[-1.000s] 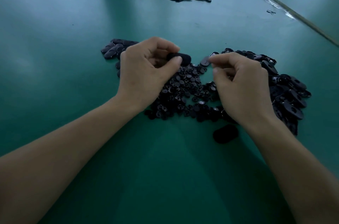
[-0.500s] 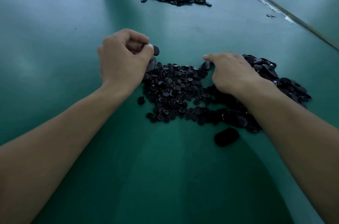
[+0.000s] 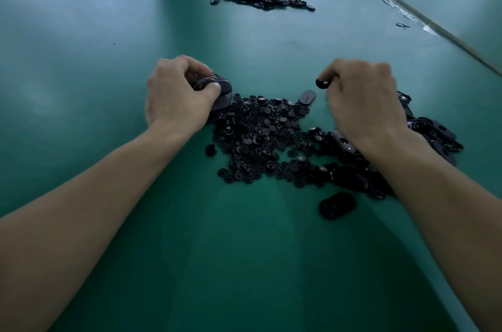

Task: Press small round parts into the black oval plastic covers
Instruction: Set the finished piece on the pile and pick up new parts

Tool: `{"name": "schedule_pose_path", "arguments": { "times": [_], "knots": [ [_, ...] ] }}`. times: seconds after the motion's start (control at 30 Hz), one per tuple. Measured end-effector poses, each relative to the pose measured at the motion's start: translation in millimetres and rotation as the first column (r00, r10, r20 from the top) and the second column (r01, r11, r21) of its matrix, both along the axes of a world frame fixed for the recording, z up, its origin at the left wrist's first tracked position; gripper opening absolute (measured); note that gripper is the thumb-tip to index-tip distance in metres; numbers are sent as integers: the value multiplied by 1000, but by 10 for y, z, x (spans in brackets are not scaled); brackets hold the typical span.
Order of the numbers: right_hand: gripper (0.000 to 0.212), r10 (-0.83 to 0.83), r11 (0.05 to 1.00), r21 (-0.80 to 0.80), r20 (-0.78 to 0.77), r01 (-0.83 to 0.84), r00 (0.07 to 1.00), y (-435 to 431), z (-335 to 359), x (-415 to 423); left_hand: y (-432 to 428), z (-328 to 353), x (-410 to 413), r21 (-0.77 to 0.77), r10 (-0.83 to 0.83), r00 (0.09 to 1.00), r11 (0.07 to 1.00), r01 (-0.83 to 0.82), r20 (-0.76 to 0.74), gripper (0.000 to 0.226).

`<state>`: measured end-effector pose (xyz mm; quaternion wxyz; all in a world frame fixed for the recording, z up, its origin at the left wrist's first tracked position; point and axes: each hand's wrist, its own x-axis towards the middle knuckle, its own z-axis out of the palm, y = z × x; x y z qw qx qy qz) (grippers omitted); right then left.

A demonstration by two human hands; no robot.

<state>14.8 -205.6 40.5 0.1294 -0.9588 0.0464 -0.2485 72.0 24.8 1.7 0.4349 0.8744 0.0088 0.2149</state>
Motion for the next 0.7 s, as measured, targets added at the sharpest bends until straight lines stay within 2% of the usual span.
{"name": "schedule_pose_path", "arguments": {
  "times": [0.1, 0.2, 0.27, 0.33, 0.4, 0.57, 0.7],
  "knots": [
    [27, 40, 944, 322, 102, -71, 994, 13, 28, -121, -19, 18, -24, 27, -1, 998, 1000, -1, 56, 11],
    [22, 144, 704, 691, 88, -165, 986, 60, -42, -280, -126, 73, -129, -1, -73, 983, 997, 75, 168, 5],
    [20, 213, 547, 810, 109, -211, 971, 116, -92, -356, -231, 118, -244, -50, -149, 962, 985, 164, 231, 4],
    [21, 252, 459, 850, 155, -259, 955, 163, -107, -391, -334, 136, -352, -89, -252, 931, 955, 284, 263, 6],
    [21, 275, 433, 852, 187, -295, 943, 193, -108, -403, -409, 122, -438, -114, -359, 896, 910, 398, 261, 13],
    [22, 324, 450, 819, 222, -357, 919, 238, -130, -435, -470, 39, -517, -103, -488, 845, 850, 517, 219, 12],
    [22, 324, 465, 802, 239, -375, 915, 247, -145, -439, -455, 39, -496, -182, -531, 822, 805, 565, 204, 11]
  ]
}}
